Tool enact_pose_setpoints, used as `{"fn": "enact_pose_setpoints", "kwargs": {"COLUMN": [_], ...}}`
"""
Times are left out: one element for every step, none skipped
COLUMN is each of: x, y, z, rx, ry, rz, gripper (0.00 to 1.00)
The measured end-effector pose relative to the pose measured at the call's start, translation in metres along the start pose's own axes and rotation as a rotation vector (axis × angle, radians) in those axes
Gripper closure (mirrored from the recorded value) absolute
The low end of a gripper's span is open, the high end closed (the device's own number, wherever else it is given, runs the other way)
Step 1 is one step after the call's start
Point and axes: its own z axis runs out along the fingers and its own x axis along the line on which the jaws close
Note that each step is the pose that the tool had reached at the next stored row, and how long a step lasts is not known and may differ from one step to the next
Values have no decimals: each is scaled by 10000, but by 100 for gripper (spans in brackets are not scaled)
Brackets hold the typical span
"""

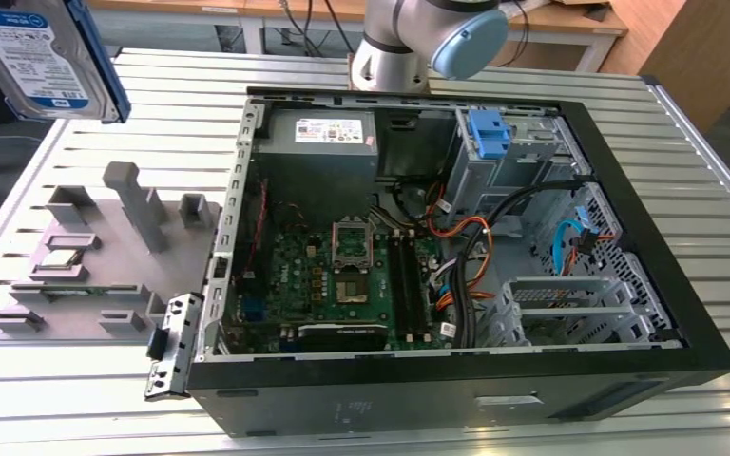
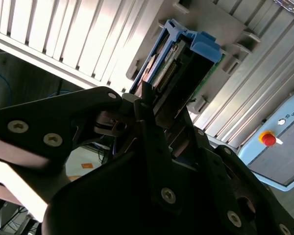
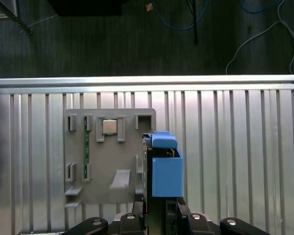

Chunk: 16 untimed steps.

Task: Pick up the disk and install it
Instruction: 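Pick up the disk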

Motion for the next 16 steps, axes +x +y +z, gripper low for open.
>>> {"fn": "enact_pose_setpoints", "kwargs": {"x": [-1, -2, -3, -3, -3, -3, -4, -4, -5, -5, -6, -7, -7, -8, -7, -8], "y": [-4, -7, -8, -9, -10, -10, -11, -11, -11, -11, -11, -11, -11, -11, -12, -11], "z": [-12, -24, -32, -38, -43, -48, -54, -60, -70, -81, -92, -102, -110, -111, -111, -111], "rx": [-6, -12, -15, -16, -15, -16, -18, -17, -17, -17, -17, -17, -19, -19, -19, -18], "ry": [-1, -3, -6, -9, -12, -12, -11, -11, -11, -11, -11, -11, -17, -25, -33, -38], "rz": [0, 1, 2, 3, 2, 2, 2, 2, 2, 2, 2, 1, 2, 2, 1, 2], "gripper": [65, 65, 65, 65, 65, 65, 65, 65, 65, 65, 65, 65, 65, 65, 65, 65]}}
